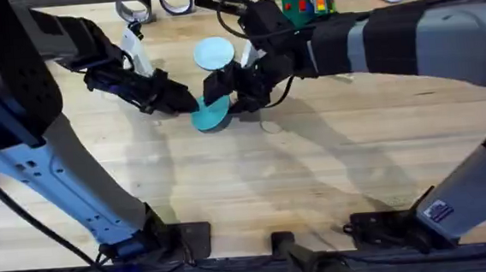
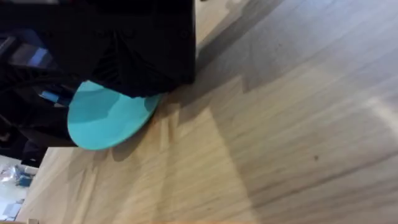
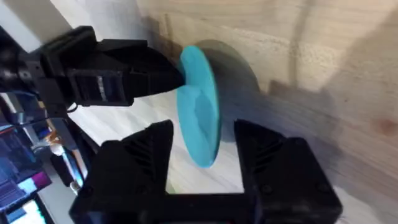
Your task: Pick up the plates from the table one by one and place each into a slot on the dish rack.
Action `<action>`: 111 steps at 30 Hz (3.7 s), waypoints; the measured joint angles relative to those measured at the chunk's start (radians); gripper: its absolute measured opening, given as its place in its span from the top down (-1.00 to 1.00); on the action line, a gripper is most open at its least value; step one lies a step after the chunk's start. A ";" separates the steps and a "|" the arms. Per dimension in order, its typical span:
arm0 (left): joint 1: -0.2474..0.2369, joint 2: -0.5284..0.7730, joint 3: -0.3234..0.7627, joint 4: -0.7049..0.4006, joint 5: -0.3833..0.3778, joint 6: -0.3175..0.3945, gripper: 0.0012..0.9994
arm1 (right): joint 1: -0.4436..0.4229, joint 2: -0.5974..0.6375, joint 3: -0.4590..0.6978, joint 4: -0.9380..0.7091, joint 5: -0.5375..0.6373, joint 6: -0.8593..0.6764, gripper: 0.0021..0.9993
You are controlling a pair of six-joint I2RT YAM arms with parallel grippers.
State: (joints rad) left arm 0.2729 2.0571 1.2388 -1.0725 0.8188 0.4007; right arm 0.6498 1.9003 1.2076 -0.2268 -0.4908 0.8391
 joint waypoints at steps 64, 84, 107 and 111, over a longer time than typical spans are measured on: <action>-0.008 -0.726 0.013 -0.174 -0.428 -0.078 0.92 | -0.188 -0.310 0.165 -0.546 0.378 -0.493 0.94; -0.008 -0.846 0.013 -0.172 -0.606 -0.185 -0.99 | -0.188 -0.313 0.348 -0.642 0.677 -0.583 0.94; -0.008 -0.846 0.013 -0.173 -0.606 -0.185 -0.99 | -0.188 -0.313 0.465 -0.822 0.859 -0.283 0.94; -0.008 -0.846 0.013 -0.173 -0.606 -0.185 -0.99 | -0.188 -0.315 0.503 -0.871 0.901 -0.207 0.94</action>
State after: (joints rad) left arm 0.2646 1.2107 1.2522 -1.2457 0.2127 0.2161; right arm 0.4614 1.5857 1.7110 -1.0982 0.4103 0.6322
